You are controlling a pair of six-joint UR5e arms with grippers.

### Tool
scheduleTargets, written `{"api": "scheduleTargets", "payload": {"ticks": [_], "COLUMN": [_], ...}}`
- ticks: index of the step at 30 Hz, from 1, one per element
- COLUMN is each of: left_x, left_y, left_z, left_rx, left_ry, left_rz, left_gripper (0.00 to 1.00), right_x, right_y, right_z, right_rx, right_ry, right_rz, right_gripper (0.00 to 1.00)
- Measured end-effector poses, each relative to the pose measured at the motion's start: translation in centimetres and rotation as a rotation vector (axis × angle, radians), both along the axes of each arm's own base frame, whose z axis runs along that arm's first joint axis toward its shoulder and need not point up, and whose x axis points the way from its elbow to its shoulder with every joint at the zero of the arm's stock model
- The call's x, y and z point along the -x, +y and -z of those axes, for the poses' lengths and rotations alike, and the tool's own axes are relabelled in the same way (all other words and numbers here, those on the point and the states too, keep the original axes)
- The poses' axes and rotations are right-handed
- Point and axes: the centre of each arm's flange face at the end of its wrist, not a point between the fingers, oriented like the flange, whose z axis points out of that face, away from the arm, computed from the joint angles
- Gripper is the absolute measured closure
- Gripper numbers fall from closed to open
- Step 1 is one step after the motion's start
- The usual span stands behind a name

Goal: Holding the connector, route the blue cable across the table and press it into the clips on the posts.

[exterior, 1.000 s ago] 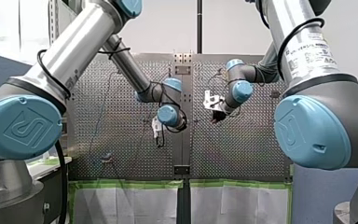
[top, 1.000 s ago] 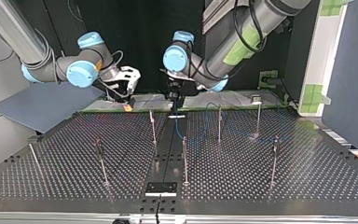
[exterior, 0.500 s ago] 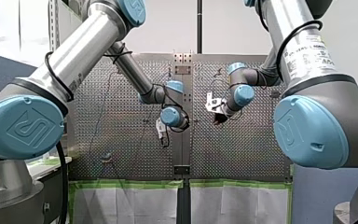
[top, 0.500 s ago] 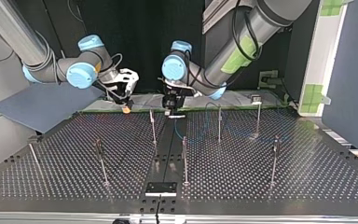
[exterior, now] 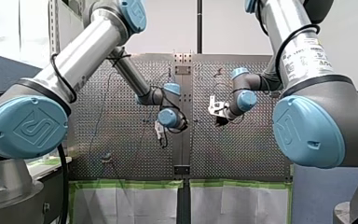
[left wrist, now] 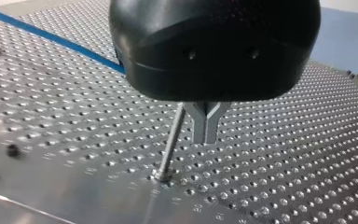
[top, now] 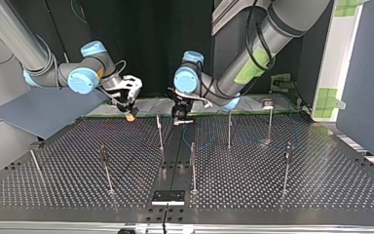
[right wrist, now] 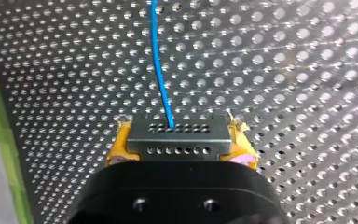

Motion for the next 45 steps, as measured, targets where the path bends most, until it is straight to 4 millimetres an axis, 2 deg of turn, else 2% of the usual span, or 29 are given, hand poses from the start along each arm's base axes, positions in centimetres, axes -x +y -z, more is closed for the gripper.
{"api": "scheduleTargets", "payload": {"ticks": [7,15,17,18,19,20,21,22,23,24,25,26,27,28,36,45], "left_x": [-2.0,-3.1,-3.4,-3.4,-3.4,-3.3,-3.2,-3.1,-3.0,-2.8,-2.6,-2.4,-2.3,-2.0,0.0,4.5], "left_y": [-0.1,0.4,0.7,0.7,0.7,0.7,0.7,0.7,0.6,0.5,0.5,0.4,0.4,0.3,-0.7,-3.6], "left_z": [-1.0,-1.8,-1.9,-1.9,-1.8,-1.8,-1.8,-1.7,-1.7,-1.7,-1.6,-1.6,-1.5,-1.5,-1.4,-4.9], "left_rx": [0.012,0.018,0.016,0.014,0.008,0.002,-0.006,-0.017,-0.026,-0.036,-0.051,-0.063,-0.075,-0.09,-0.192,-0.253], "left_ry": [-0.02,-0.029,-0.028,-0.027,-0.025,-0.023,-0.021,-0.018,-0.015,-0.012,-0.007,-0.003,0.0,0.005,0.036,0.042], "left_rz": [-0.005,-0.013,-0.017,-0.018,-0.018,-0.018,-0.018,-0.019,-0.02,-0.022,-0.025,-0.028,-0.031,-0.034,-0.036,-0.03], "left_gripper": [1.0,1.0,0.86,0.86,0.78,0.64,0.64,0.54,0.37,0.37,0.31,0.06,0.06,0.0,0.0,0.0], "right_x": [0.8,1.5,1.8,1.9,2.0,2.1,2.1,2.2,2.2,2.3,2.3,2.3,2.4,2.4,3.2,4.4], "right_y": [-1.4,-2.9,-3.1,-3.2,-3.3,-3.3,-3.4,-3.4,-3.4,-3.5,-3.5,-3.5,-3.5,-3.5,-3.8,-4.3], "right_z": [-0.5,-0.9,-0.9,-0.8,-0.8,-0.8,-0.7,-0.8,-0.8,-0.8,-0.8,-0.8,-0.8,-0.8,-0.7,-0.7], "right_rx": [0.028,0.042,0.042,0.042,0.041,0.041,0.041,0.041,0.041,0.041,0.04,0.04,0.04,0.039,0.028,0.014], "right_ry": [-0.028,-0.041,-0.041,-0.041,-0.041,-0.041,-0.04,-0.04,-0.04,-0.039,-0.039,-0.038,-0.038,-0.038,-0.033,-0.025], "right_rz": [0.016,0.032,0.036,0.039,0.041,0.042,0.043,0.044,0.044,0.045,0.045,0.045,0.046,0.046,0.059,0.081], "right_gripper": [1.0,1.0,1.0,1.0,1.0,1.0,1.0,1.0,1.0,1.0,1.0,1.0,1.0,1.0,1.0,1.0]}}
